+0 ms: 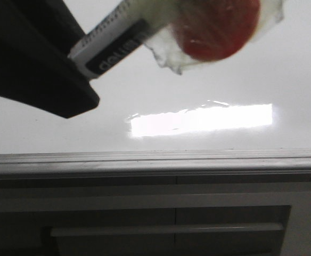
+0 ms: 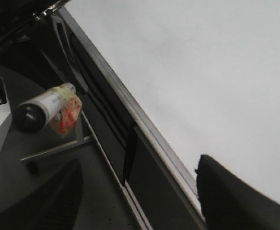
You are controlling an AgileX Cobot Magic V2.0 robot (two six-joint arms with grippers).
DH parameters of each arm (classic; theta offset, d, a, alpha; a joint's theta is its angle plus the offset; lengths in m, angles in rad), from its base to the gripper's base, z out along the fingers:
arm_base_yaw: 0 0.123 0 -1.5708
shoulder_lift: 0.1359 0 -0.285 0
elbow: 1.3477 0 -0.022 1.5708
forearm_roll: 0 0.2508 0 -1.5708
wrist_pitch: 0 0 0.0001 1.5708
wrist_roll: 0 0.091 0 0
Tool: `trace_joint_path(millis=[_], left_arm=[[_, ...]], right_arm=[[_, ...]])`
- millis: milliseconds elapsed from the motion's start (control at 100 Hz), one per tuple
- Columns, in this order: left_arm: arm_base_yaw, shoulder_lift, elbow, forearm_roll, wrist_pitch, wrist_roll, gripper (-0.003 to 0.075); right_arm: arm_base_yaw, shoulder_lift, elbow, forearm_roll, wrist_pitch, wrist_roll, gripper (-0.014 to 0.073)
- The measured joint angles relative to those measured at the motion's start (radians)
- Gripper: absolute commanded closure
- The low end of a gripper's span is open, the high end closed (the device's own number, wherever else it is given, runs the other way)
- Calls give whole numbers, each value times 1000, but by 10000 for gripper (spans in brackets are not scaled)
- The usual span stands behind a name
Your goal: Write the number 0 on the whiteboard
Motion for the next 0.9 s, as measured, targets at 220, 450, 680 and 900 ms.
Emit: trace_joint_path(millis=[220,450,680,900], left_arm=[[-13,0,0,15,5,0,739],[-13,-2,0,20,11,0,739],[-13,-2,0,23,49,0,739],[-15,-2,0,23,27,0,740]], right_arm=[[101,141,-47,27,-4,-6,158],[207,246,-47,34,-97,-8,159],[277,334,-49,41,-164,-10,160],[298,342,-53,43,-136,-10,160]])
